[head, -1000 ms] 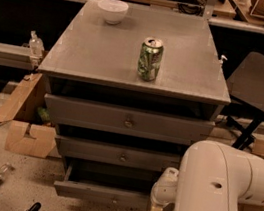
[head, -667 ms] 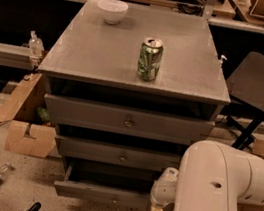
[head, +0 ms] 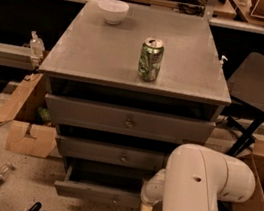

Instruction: Open bottom drawer

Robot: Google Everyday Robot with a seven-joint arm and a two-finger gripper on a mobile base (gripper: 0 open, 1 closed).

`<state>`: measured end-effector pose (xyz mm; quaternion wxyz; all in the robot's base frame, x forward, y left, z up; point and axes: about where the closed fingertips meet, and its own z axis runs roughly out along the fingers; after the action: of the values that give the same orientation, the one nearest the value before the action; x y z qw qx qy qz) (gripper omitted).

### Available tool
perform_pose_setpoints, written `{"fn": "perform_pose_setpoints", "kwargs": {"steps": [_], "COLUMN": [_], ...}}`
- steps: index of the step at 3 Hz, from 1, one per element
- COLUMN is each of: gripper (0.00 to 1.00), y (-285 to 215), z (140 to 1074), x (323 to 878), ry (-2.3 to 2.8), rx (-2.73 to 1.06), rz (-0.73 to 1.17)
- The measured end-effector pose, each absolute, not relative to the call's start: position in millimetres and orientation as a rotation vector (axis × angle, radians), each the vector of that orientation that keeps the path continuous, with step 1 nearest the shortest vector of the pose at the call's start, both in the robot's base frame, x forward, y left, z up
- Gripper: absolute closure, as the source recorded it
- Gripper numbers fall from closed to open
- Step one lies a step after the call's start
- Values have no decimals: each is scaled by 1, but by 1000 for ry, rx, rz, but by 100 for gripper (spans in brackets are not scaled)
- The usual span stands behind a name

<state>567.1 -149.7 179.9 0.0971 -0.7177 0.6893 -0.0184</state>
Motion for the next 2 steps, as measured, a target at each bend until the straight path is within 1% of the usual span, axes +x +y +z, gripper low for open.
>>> {"fn": "perform_pose_setpoints", "kwargs": {"steps": [1,2], "gripper": [2,21], "y": [-144,-148], "z": [173,168], "x": [566,558], "ry": [2029,2057], "rx": [-2136,-2177], "rz": [-15,-31]}}
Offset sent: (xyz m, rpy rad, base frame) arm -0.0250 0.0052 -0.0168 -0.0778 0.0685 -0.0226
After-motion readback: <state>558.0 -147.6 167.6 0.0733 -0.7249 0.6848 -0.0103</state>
